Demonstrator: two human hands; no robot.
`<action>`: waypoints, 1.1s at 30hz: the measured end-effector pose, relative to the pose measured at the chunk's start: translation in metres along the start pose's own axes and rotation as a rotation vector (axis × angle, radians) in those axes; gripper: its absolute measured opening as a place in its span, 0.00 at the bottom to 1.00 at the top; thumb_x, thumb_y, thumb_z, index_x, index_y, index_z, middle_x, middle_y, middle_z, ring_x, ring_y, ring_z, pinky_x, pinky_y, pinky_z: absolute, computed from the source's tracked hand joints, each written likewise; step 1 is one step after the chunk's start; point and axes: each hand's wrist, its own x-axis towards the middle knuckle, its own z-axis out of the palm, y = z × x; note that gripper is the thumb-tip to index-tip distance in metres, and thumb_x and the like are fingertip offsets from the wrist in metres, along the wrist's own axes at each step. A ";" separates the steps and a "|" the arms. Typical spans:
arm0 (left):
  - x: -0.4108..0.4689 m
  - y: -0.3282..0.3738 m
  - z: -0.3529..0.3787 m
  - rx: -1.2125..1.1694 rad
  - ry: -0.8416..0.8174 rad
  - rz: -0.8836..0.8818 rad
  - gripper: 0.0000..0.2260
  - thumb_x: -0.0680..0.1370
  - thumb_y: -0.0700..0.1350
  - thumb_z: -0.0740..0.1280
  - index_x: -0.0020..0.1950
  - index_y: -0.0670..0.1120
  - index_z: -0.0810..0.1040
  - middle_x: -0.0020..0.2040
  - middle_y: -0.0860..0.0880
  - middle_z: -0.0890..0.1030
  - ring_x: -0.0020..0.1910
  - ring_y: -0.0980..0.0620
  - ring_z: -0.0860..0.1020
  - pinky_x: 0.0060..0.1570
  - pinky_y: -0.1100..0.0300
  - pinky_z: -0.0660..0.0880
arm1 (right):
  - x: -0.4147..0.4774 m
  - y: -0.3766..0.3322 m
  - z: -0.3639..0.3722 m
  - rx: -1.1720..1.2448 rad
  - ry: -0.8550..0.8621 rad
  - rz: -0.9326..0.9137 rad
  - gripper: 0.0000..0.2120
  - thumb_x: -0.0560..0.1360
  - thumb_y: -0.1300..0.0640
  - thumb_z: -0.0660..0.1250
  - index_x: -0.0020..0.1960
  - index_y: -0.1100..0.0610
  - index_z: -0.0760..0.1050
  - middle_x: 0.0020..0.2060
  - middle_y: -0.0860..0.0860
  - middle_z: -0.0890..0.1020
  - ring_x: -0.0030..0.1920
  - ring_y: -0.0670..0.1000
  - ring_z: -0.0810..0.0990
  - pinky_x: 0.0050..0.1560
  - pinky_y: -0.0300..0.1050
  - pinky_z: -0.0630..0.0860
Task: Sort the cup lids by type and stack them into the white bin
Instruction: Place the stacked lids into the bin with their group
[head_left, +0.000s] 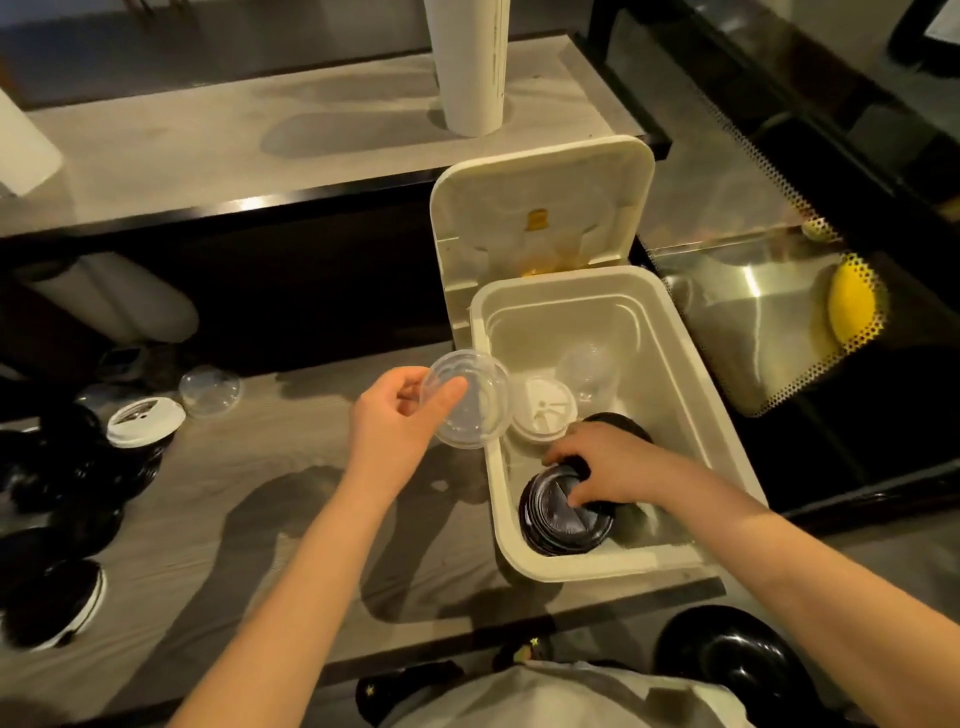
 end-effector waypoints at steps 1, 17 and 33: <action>0.000 0.000 0.001 0.000 -0.001 -0.006 0.11 0.69 0.56 0.70 0.48 0.53 0.77 0.46 0.50 0.81 0.48 0.48 0.80 0.48 0.53 0.77 | 0.000 0.001 0.001 -0.050 -0.011 -0.004 0.26 0.71 0.53 0.72 0.67 0.49 0.71 0.55 0.48 0.73 0.61 0.51 0.68 0.57 0.42 0.65; 0.007 0.011 0.017 0.055 -0.018 -0.048 0.08 0.73 0.55 0.68 0.49 0.52 0.78 0.47 0.53 0.80 0.49 0.52 0.78 0.51 0.50 0.77 | 0.004 0.009 0.003 -0.080 0.040 -0.028 0.30 0.75 0.46 0.66 0.74 0.47 0.61 0.66 0.51 0.72 0.64 0.52 0.72 0.63 0.48 0.70; 0.039 0.049 0.066 0.079 -0.144 -0.097 0.27 0.74 0.54 0.69 0.68 0.44 0.65 0.43 0.50 0.77 0.37 0.53 0.80 0.40 0.56 0.79 | -0.008 -0.005 -0.053 0.583 0.571 -0.178 0.42 0.60 0.56 0.81 0.68 0.46 0.65 0.58 0.42 0.75 0.51 0.39 0.74 0.48 0.24 0.70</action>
